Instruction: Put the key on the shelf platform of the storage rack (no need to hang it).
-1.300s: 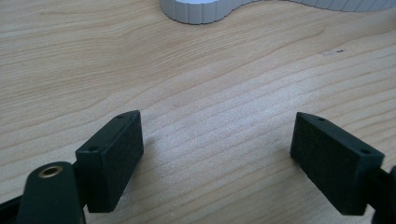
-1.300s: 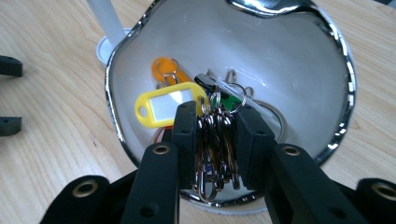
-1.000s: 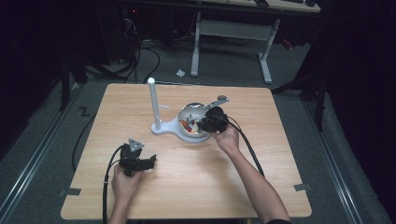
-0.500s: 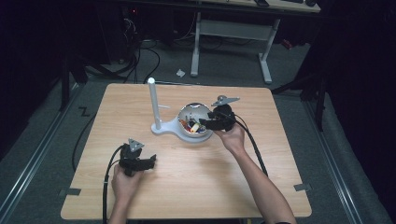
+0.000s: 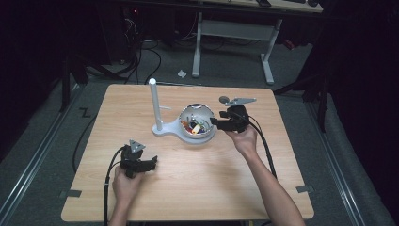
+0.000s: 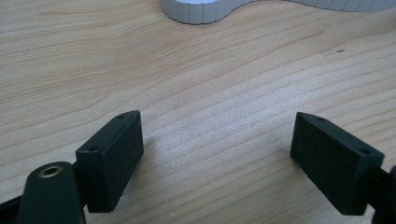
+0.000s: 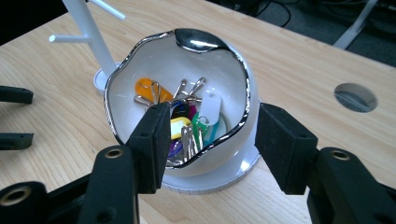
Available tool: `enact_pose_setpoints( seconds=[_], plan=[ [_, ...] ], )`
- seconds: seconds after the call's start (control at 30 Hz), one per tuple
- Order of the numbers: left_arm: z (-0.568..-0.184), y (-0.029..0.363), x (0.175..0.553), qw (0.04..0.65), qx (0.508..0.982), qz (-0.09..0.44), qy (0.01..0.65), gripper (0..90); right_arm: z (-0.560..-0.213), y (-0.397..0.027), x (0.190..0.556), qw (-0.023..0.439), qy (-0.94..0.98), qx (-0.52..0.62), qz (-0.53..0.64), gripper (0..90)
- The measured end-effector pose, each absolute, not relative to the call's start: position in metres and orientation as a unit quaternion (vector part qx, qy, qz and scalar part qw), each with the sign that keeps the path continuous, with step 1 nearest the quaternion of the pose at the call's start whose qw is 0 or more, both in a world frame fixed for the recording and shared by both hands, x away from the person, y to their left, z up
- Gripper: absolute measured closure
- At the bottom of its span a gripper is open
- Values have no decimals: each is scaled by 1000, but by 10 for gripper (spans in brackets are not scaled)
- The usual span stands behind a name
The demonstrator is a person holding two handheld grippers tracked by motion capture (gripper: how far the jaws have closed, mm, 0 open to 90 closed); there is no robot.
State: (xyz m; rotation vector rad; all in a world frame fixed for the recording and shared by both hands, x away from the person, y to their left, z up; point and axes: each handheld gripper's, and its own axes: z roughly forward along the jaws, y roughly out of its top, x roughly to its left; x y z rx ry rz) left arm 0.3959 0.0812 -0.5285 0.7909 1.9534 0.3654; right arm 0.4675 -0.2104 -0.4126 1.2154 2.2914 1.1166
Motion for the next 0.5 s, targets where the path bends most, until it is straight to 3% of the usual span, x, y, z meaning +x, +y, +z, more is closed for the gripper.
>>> enact_pose_setpoints(
  seconds=[0.5],
  plan=[
    [-529, 81, 396, 480, 324, 150, 801, 175, -387, -236, 444, 175, 791, 426, 403, 443]
  ],
)
